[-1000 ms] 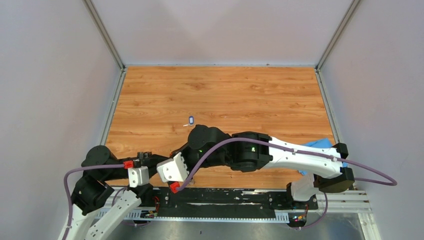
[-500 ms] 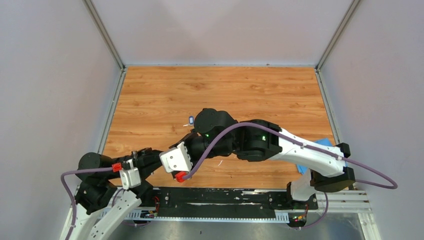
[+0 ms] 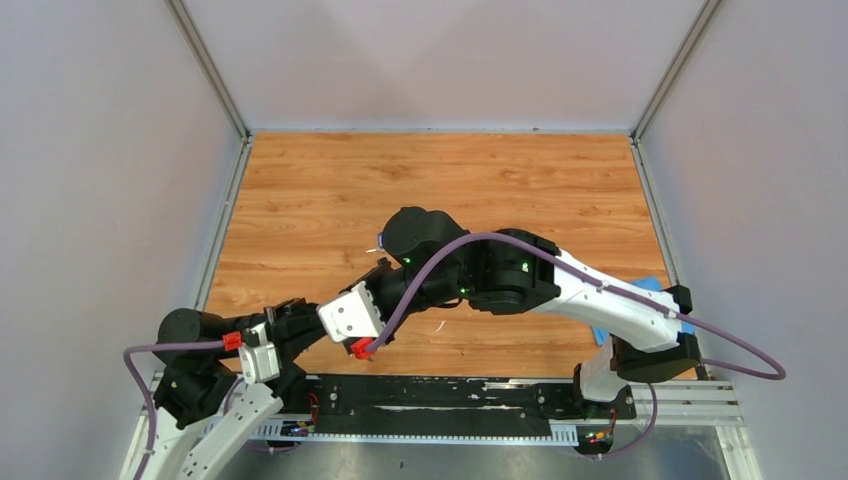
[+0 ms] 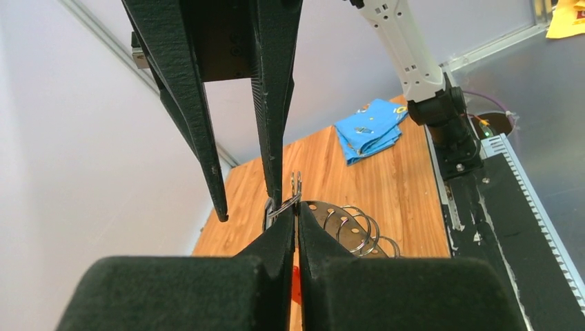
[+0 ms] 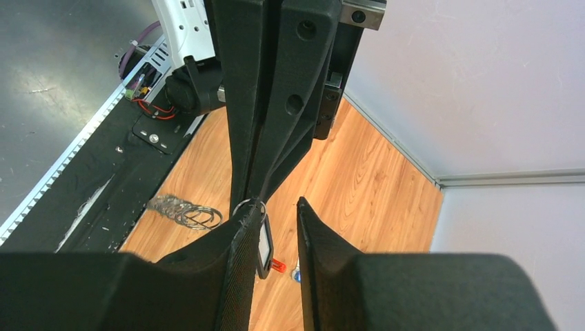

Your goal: Put the keys on the keyring

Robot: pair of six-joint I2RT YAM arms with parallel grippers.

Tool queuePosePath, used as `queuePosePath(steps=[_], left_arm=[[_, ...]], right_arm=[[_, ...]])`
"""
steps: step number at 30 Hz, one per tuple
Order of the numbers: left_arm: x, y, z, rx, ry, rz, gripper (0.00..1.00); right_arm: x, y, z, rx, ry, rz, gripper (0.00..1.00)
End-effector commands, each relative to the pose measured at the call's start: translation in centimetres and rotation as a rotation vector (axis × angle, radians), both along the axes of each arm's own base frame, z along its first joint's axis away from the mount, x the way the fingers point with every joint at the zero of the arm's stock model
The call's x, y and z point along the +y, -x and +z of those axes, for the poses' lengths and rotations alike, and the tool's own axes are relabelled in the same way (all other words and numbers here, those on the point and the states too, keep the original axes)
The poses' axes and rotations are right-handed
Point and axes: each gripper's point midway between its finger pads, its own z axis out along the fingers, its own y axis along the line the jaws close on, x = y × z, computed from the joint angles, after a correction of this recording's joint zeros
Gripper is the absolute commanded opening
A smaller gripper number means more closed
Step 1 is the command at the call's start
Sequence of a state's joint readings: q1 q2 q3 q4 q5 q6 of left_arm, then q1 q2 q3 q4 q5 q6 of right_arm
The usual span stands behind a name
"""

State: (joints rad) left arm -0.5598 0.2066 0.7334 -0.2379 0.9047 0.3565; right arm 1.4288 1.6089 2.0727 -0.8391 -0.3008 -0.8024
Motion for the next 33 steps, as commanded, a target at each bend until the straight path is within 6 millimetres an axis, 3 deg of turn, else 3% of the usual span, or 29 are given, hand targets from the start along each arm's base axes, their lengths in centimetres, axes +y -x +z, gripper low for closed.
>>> queuePosePath(steps=[1, 10, 19, 28, 33], left_arm=[[0.5, 0.3, 2.1, -0.071, 0.071, 0.021, 0.00], [0.7, -0.1, 1.7, 0.018, 0.102, 0.048, 0.00], [0.7, -0.4, 0.9, 0.085, 0.104, 0.055, 0.00], [0.7, -0.7, 0.8, 0.118, 0.129, 0.066, 0.00], [0.8, -1.2, 1.1, 0.146, 0.152, 0.091, 0.00]], right_arm=[[-0.3, 0.2, -1.5, 0.057, 0.070, 0.005, 0.30], [-0.7, -1.0, 0.6, 0.095, 0.020, -0.035, 0.40], [-2.6, -1.7, 3.3, 0.134, -0.045, -0.113, 0.51], [-3.7, -2.5, 3.6, 0.192, -0.048, -0.168, 0.50], [-4.5, -0.9, 3.0, 0.257, -0.007, -0.102, 0.45]])
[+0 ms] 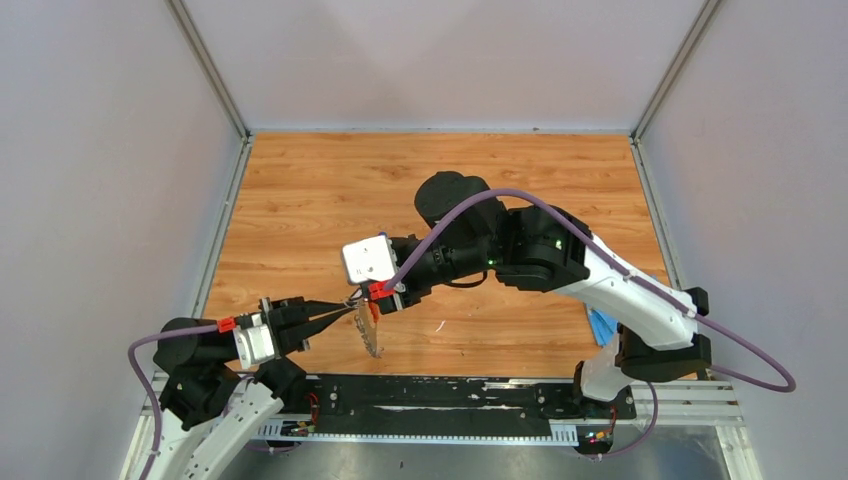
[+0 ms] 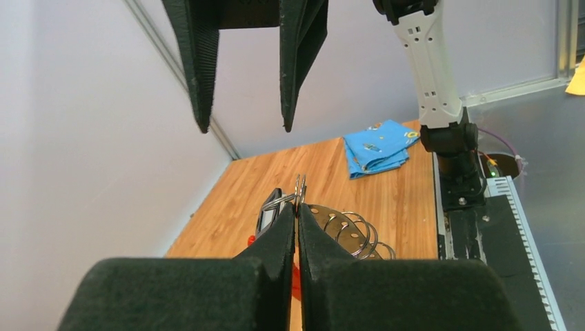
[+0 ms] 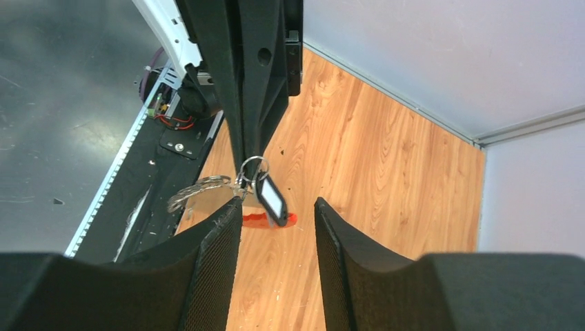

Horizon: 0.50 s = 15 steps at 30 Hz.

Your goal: Put the keys on the keyring

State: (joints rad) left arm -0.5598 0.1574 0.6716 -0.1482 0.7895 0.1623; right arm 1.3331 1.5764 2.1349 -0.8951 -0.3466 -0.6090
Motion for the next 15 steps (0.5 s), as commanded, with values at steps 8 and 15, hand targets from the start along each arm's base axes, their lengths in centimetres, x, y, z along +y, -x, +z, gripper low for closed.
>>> queuePosePath(steps=[8, 15], left_arm=[[0.6, -0.9, 1.2, 0.062, 0.081, 0.060, 0.00], [0.5, -1.0, 1.2, 0.065, 0.081, 0.059, 0.00]], right_arm=[[-0.9, 0.8, -1.3, 0.085, 0.072, 0.017, 0.40], [0.3, -0.1, -1.6, 0.035, 0.055, -0.021, 0.40]])
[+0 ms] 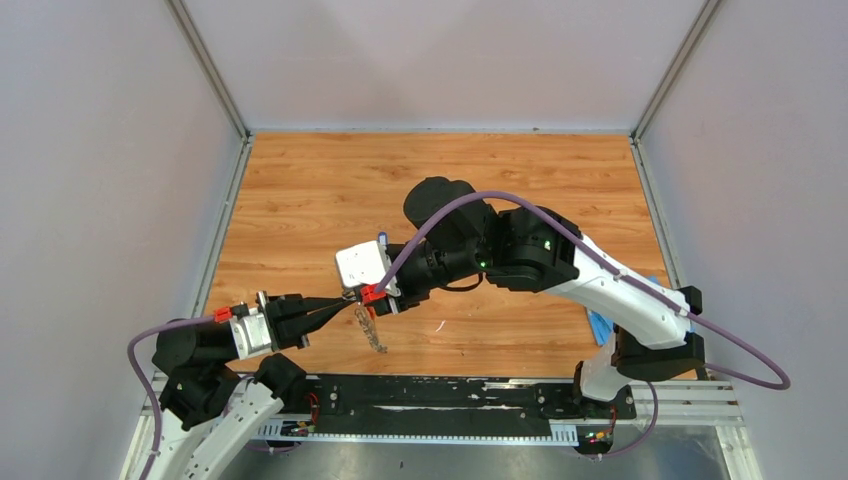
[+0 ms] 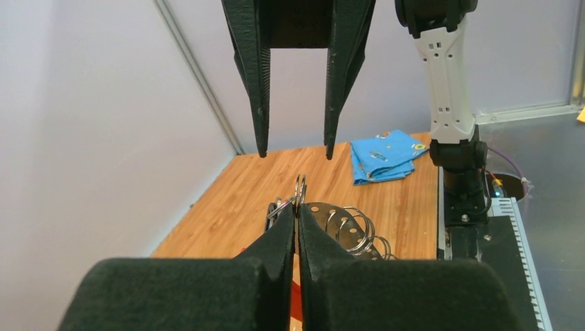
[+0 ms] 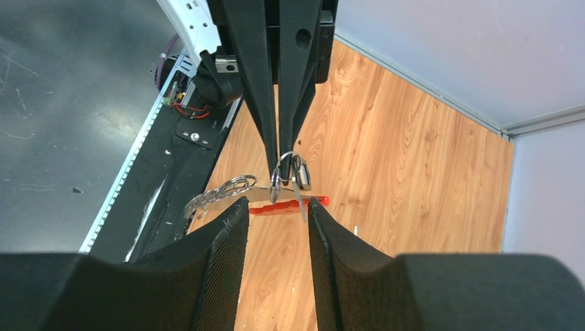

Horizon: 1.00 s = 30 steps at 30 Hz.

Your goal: Put the keys on the keyring

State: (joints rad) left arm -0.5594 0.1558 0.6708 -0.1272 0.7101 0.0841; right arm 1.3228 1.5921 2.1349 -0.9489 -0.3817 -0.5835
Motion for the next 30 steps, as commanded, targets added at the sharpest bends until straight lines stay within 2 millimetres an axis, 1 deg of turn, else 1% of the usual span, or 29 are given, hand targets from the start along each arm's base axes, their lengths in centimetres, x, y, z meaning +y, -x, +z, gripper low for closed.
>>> queuePosePath(steps=[1, 6, 13, 19, 27, 28, 30], left_arm=[[0.1, -0.1, 0.6, -0.008, 0.027, 0.007, 0.00], [0.1, -0.3, 0.6, -0.004, 0.028, 0.012, 0.00], [0.1, -0.4, 0.7, -0.004, 0.031, 0.017, 0.00], [0.0, -0.4, 0.7, -0.006, 0.028, 0.014, 0.00], [-0.1, -0.5, 0.5, -0.007, 0.020, 0.012, 0.00], [-0.1, -0.5, 0.5, -0.008, 0.018, 0.012, 0.00], [-0.1, -0.5, 0.5, -0.008, 0.016, 0.012, 0.00]], right_arm=[[0.7, -0.6, 0.2, -0.027, -0.015, -0.035, 0.39], [1.1, -0.6, -0.2, -0.033, -0.013, -0.033, 0.35], [1.1, 0.0, -1.3, -0.017, 0.010, -0.008, 0.33], [1.3, -0.1, -1.3, -0.018, 0.007, -0.008, 0.27], [1.6, -0.2, -1.4, -0.019, -0.001, -0.011, 0.22], [1.7, -0.2, -1.5, -0.018, -0.001, -0.011, 0.21], [1.7, -0.1, -1.5, -0.017, -0.003, -0.010, 0.15]])
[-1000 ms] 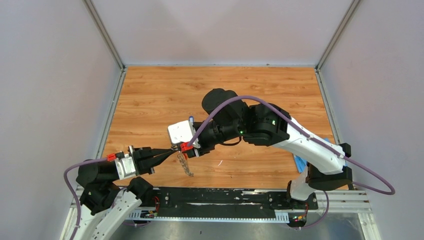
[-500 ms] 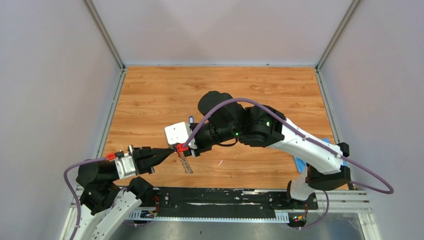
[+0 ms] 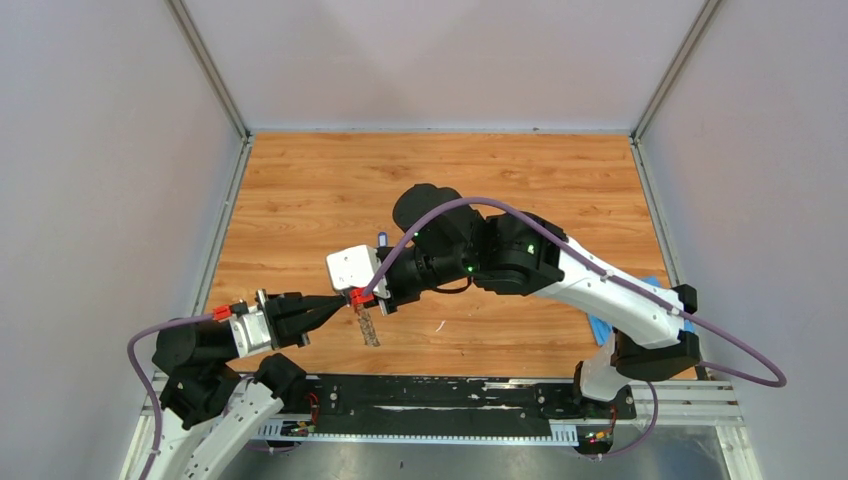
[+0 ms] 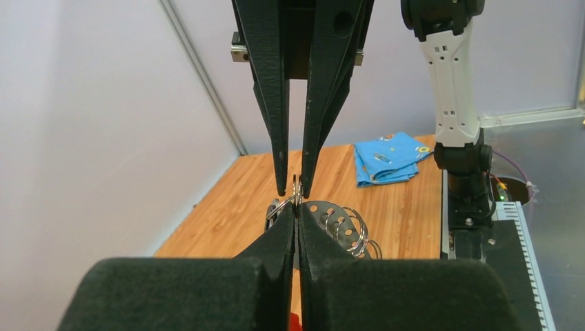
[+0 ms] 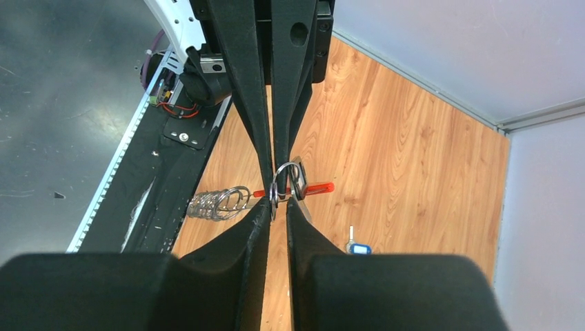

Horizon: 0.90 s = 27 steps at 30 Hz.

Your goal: Put the keys on the keyring

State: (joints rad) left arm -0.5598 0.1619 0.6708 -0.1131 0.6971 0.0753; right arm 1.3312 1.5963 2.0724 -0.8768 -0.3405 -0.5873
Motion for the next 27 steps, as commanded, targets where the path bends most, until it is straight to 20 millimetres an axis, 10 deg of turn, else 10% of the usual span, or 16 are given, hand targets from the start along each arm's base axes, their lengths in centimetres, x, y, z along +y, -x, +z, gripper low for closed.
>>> queuePosePath(steps=[1, 12, 19, 27], left_arm=[[-0.1, -0.3, 0.2, -0.015, 0.004, 0.004, 0.00], [-0.1, -0.7, -0.6, -0.040, -0.043, 0.027, 0.00], [0.3, -0.4, -1.7, -0.097, -0.130, 0.041, 0.21], [0.8, 1.0, -3.0, -0.181, -0.245, 0.010, 0.24]], right_arm=[[0.4, 0.6, -0.5, 0.007, 0.002, 0.015, 0.12], [0.0, -0.7, -0.8, 0.047, -0.007, -0.101, 0.00], [-1.1, -1.2, -0.2, 0.114, -0.123, -0.164, 0.00], [-1.8, -1.0, -0.9, 0.166, -0.136, -0.169, 0.00]])
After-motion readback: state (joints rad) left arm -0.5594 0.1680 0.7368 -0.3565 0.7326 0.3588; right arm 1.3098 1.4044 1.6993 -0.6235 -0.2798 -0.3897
